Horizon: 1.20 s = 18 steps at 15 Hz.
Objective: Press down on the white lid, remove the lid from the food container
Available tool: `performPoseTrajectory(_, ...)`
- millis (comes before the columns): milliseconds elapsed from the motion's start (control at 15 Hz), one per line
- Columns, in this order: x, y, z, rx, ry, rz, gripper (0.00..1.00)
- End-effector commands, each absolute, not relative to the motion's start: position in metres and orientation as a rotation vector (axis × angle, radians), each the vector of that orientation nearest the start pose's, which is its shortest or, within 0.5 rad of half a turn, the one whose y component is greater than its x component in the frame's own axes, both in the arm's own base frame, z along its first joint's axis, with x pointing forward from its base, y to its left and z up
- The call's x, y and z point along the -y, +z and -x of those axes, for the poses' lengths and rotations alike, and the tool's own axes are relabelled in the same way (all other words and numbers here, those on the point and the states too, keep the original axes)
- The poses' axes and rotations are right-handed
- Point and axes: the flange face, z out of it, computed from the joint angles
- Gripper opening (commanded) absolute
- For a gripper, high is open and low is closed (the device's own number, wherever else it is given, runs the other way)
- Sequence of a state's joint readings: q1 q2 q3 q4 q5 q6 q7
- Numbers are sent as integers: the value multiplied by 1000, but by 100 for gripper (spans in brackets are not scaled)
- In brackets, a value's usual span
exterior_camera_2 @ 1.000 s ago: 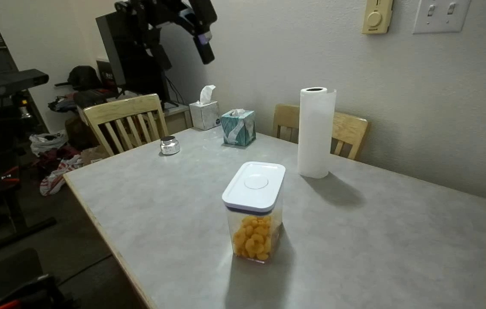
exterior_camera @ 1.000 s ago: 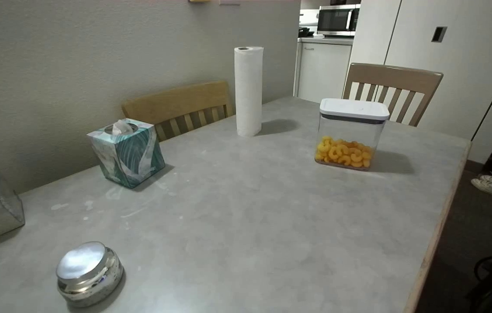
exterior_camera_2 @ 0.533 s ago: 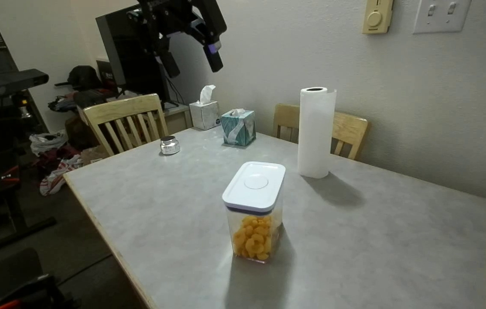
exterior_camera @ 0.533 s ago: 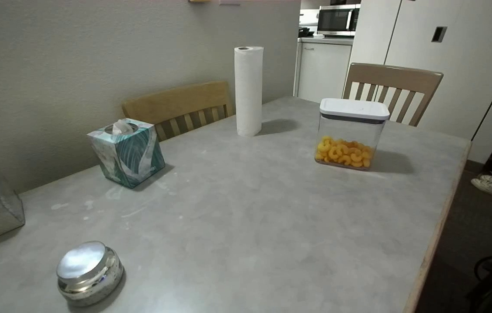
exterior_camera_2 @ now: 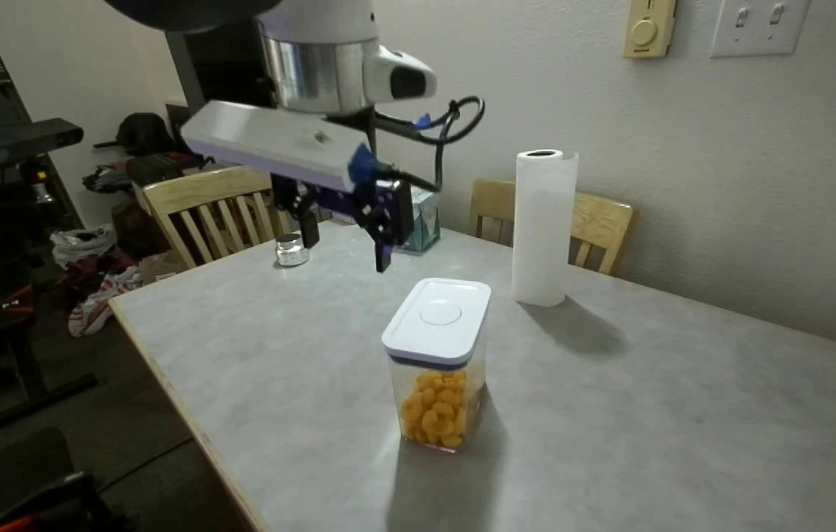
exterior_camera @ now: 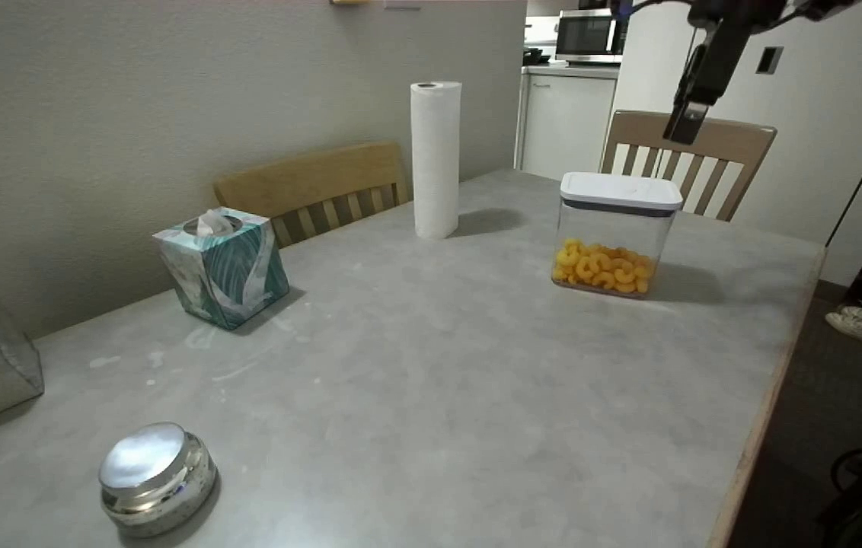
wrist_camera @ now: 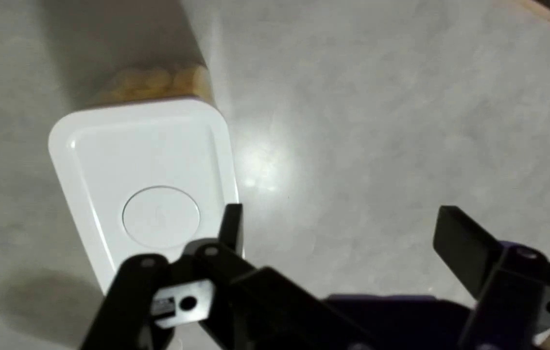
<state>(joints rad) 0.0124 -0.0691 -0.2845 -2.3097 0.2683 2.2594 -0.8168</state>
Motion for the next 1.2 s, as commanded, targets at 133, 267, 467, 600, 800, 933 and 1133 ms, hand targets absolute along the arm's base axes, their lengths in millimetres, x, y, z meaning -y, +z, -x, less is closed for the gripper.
performPoseTrajectory(133, 145, 343, -506, 613, -90, 2878, 100)
performPoseTrajectory(267, 154, 338, -519, 613, -68, 2881, 100)
performPoseTrajectory(467, 158, 336, -523, 606, -65, 2877, 100)
performPoseTrajectory(600, 165, 333, -523, 605, -72, 2876, 100)
performPoseTrajectory(800, 185, 331, -521, 594, -82, 2896, 76)
performPoseTrajectory(933, 198, 333, -523, 596, -96, 2903, 58)
performPoseTrajectory(1133, 208, 337, -530, 625, -129, 2899, 38)
